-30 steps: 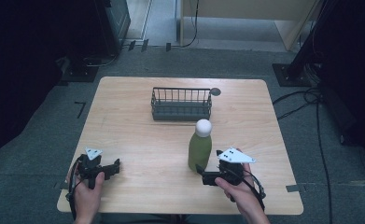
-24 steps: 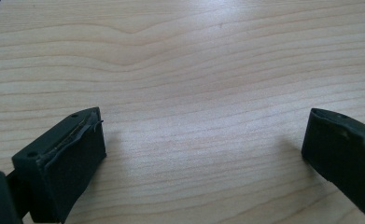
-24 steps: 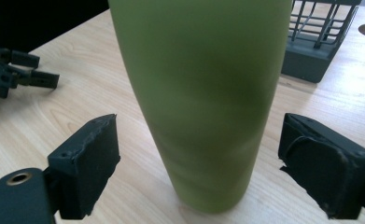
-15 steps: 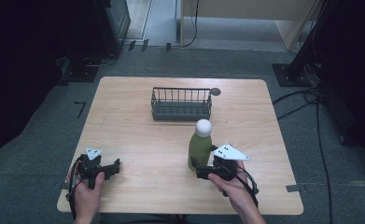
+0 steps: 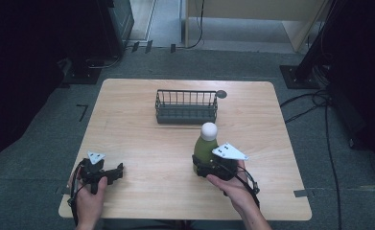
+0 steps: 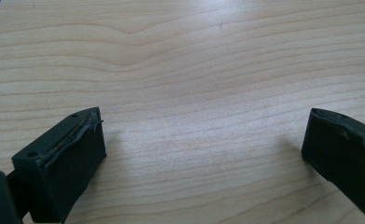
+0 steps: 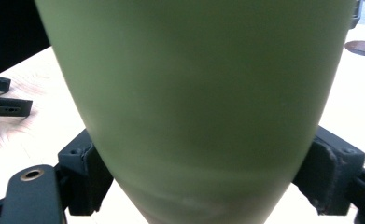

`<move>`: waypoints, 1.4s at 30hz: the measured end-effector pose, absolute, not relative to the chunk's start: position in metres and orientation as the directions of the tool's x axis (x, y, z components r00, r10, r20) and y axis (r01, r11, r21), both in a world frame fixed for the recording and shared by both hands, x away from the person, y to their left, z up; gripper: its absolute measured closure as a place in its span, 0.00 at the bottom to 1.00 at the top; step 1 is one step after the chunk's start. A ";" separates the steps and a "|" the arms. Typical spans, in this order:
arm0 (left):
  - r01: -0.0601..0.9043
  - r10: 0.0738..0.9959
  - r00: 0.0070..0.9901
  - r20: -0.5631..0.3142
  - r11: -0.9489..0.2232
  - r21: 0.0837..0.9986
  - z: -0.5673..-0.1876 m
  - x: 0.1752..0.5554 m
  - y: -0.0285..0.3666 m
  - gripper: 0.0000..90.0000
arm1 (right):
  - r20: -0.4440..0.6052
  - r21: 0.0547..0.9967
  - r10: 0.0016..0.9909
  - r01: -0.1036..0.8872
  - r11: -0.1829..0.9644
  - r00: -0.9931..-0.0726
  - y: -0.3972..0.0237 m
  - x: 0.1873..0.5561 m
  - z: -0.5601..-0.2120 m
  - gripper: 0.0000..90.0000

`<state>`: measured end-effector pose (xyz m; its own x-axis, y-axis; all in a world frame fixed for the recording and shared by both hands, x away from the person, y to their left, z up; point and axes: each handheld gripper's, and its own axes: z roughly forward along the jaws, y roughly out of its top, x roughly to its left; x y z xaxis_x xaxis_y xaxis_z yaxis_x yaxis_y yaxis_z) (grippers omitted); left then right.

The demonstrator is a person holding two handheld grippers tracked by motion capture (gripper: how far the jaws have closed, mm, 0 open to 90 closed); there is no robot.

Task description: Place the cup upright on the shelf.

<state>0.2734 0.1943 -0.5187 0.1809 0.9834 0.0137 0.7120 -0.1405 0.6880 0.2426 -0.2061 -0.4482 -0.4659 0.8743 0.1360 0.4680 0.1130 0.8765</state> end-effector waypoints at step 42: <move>0.711 0.984 0.180 0.012 -0.139 0.689 -0.519 0.273 0.194 0.00 | 0.058 0.925 0.914 0.366 0.102 -0.402 -0.198 0.318 -0.384 0.23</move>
